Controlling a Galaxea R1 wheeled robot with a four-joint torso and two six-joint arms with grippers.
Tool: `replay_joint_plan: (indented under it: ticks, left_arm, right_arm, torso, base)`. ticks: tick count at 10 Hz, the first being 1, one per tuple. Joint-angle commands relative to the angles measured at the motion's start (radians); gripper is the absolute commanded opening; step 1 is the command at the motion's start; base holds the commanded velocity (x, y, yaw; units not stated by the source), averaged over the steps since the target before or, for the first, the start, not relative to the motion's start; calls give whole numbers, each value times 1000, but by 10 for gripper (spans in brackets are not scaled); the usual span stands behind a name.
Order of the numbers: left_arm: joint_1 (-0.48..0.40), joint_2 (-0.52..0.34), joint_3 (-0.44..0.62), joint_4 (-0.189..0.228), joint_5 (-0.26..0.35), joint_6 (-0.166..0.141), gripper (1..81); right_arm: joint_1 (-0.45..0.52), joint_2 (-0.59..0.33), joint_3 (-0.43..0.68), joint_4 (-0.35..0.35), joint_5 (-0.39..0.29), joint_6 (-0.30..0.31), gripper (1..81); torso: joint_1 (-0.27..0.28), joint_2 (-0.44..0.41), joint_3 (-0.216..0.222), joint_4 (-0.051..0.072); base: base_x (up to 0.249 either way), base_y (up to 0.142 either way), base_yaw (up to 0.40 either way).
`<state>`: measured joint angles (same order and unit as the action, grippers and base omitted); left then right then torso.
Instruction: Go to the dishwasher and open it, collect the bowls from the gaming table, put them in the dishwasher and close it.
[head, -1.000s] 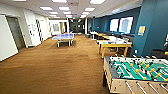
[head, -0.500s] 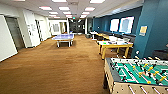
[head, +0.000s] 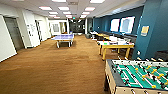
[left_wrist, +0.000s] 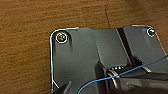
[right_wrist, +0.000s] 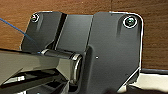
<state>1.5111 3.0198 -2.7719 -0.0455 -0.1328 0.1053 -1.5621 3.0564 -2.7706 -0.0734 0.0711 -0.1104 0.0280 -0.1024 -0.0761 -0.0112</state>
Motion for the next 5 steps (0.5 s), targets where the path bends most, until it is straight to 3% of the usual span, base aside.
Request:
replay_joint_plan:
  ticks: [1, 5]
  left_arm:
    - [-54, -4, -5, -5, 44, 4, 811]
    - [-53, -4, -6, -5, 44, 4, 811]
  right_arm:
    - [50, 6, 2, 0, -48, -3, 811]
    - [50, 6, 0, 0, -48, -3, 811]
  torso:
    - [0, 0, 0, 0]
    - [0, 0, 0, 0]
  base:
    - [140, 0, 0]
    - [148, 0, 0]
